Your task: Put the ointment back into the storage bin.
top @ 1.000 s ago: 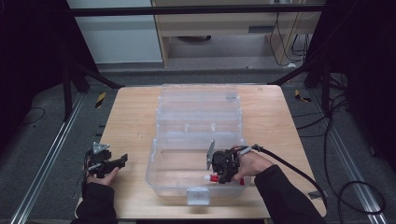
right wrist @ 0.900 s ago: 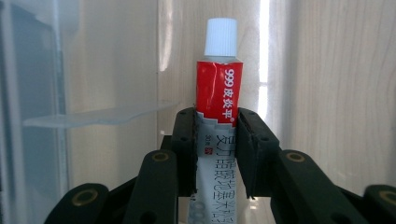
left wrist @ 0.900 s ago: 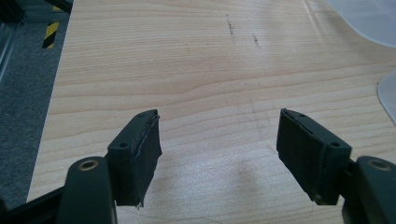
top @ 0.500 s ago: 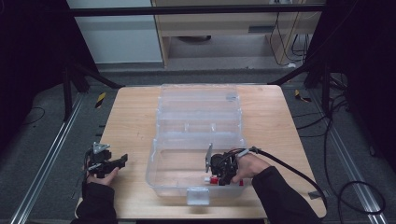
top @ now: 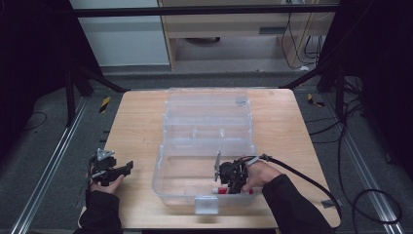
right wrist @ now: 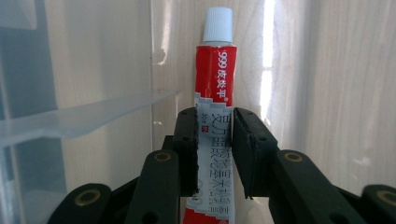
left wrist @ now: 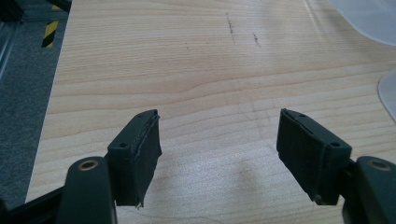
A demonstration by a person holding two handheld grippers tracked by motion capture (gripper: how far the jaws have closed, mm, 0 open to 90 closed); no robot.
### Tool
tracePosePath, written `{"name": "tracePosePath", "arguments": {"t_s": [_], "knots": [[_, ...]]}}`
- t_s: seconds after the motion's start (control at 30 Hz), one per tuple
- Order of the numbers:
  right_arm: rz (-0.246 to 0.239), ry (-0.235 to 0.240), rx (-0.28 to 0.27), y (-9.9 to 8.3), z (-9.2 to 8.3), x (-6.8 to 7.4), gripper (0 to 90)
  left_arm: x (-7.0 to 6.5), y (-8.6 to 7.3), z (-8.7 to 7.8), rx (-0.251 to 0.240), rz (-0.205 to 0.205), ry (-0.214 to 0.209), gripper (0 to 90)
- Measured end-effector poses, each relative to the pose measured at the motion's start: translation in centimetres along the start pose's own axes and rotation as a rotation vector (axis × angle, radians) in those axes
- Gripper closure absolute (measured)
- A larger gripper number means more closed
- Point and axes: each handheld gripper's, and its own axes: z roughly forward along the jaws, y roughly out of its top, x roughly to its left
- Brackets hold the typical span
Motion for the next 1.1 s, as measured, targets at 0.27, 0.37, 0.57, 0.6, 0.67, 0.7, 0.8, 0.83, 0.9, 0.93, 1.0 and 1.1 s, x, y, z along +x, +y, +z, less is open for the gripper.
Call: {"name": "tracePosePath", "arguments": {"t_s": [0.27,0.37,0.57,0.6,0.67,0.7,0.8,0.83,0.9,0.93,1.0,1.1], "knots": [[0.038,-0.039,-0.092,-0.7,-1.7,0.1,68.5,0.0,0.0,0.0,0.001,0.002,-0.002,30.0],[0.088,-0.059,-0.157,-1.2,-2.8,0.2,64.8,0.0,0.0,0.0,0.001,0.002,-0.004,30.0],[0.200,-0.134,-0.334,-2.8,-4.9,0.3,56.0,-0.1,0.0,0.0,0.002,0.005,-0.010,30.3],[0.215,-0.143,-0.375,-3.1,-5.2,0.3,54.6,-0.1,0.0,0.0,0.003,0.005,-0.014,31.2],[0.254,-0.160,-0.422,-3.6,-5.7,0.4,53.6,-0.1,0.0,0.0,0.005,0.007,-0.020,32.7],[0.265,-0.170,-0.437,-3.8,-5.8,0.5,51.8,-0.1,0.0,0.0,0.005,0.006,-0.024,33.5],[0.349,-0.205,-0.514,-4.7,-6.7,0.8,47.1,-0.1,0.0,0.0,0.005,0.008,-0.031,35.9],[0.363,-0.211,-0.534,-4.9,-6.8,0.8,46.0,-0.1,0.0,0.0,0.005,0.008,-0.033,36.5],[0.383,-0.232,-0.568,-5.4,-7.2,1.0,43.5,-0.2,0.0,0.0,0.005,0.009,-0.033,37.3],[0.396,-0.257,-0.598,-5.9,-7.4,1.2,40.5,-0.2,0.0,0.0,0.006,0.010,-0.033,37.6],[0.416,-0.285,-0.630,-6.4,-7.7,1.4,39.0,-0.2,0.0,0.0,0.008,0.010,-0.033,37.6],[0.452,-0.322,-0.678,-7.4,-8.2,1.8,35.4,-0.2,0.0,0.0,0.009,0.011,-0.032,37.6]]}}
